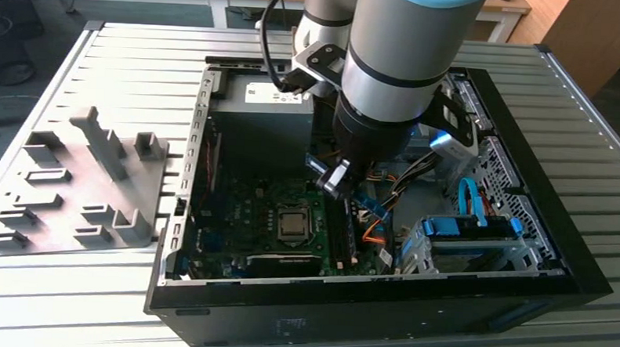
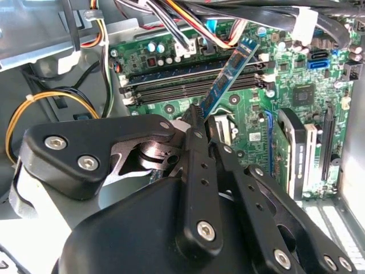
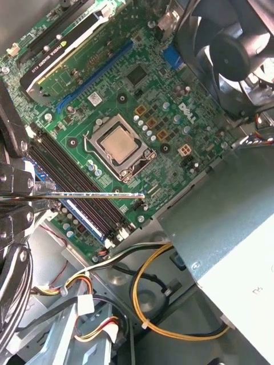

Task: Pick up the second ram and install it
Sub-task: 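Insert the second ram into the second slot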

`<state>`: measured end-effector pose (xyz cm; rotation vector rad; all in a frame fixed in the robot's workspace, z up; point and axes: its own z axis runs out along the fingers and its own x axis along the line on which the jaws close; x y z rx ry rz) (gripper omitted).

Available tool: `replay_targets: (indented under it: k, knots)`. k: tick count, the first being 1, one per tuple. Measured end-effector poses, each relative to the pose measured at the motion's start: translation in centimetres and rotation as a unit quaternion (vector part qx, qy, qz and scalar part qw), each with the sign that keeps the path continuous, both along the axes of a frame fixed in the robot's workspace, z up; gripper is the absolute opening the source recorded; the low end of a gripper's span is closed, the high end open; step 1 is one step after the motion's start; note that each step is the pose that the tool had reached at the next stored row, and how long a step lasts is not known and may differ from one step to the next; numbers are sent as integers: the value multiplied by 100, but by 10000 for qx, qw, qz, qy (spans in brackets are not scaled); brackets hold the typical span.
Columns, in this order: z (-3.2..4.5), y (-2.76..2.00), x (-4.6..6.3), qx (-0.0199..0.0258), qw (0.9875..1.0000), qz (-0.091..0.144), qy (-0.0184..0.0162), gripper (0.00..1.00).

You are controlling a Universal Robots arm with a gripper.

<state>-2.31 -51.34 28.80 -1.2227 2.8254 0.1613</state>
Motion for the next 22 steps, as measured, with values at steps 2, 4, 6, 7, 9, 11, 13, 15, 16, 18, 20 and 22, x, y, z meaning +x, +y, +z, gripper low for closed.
replay_targets:
  k: [2, 4, 6, 7, 9, 11, 13, 15, 16, 18, 20, 22]
  knots:
    - [0, 0, 0, 0, 10000, -50, 0, 14]
    - [-1, 0, 0, 0, 10000, -98, 0, 14]
    - [-1, 0, 0, 0, 9999, -148, 0, 14]
    - [-1, 0, 0, 0, 9999, -173, 0, 14]
    - [-2, 0, 0, 0, 9997, -224, 0, 14]
    - [-2, 0, 0, 0, 9996, -279, 0, 14]
    - [-3, 0, 0, 0, 9994, -339, 0, 14]
    - [-4, 0, 0, 0, 9992, -400, 0, 14]
    - [-4, 0, 0, 0, 9991, -430, 0, 14]
    - [-5, 0, 0, 0, 9988, -494, 0, 14]
    - [-6, 0, 0, 0, 9984, -570, 0, 14]
    - [-7, 0, 0, -2, 9978, -659, 0, 14]
